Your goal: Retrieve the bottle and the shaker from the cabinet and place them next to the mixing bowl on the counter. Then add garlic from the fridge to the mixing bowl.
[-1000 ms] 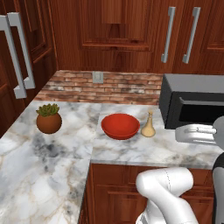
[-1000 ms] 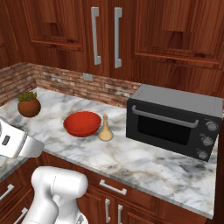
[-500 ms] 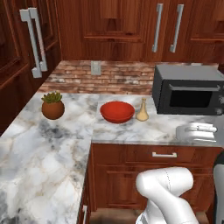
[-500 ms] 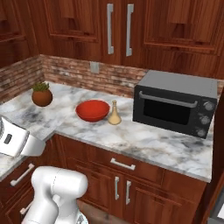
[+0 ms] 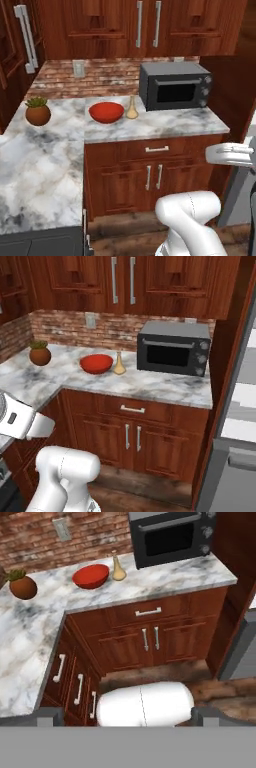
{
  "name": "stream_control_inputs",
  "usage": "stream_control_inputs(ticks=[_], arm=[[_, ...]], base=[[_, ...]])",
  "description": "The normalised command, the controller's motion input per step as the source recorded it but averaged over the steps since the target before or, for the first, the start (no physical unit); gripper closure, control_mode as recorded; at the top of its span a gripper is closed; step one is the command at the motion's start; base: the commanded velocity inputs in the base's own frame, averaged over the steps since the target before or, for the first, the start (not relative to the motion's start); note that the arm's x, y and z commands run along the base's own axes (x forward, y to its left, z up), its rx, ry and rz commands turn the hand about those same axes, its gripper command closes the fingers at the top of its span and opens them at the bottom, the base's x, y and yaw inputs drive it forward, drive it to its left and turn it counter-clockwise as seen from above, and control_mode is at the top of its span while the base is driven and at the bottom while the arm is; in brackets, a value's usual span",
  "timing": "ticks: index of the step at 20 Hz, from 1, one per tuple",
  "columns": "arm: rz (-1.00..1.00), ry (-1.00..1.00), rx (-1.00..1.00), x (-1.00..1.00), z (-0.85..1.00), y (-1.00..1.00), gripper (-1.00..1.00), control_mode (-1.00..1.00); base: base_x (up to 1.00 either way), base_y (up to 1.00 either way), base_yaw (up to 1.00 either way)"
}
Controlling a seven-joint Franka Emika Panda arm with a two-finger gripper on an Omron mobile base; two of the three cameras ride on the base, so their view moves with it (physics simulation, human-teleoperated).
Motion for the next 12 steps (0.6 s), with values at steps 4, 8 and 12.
stream_control_inputs(ticks=[4,8,12], arm=[[0.0,0.0,0.0,0.0,0.0,0.0,-1.0,1.0],[0.0,0.0,0.0,0.0,0.0,0.0,-1.0,1.0],[0.0,0.0,0.0,0.0,0.0,0.0,-1.0,1.0]], base=[[-0.02,-0.19,-0.86],[0.0,-0.23,-0.89],[0.01,-0.36,-0.86]])
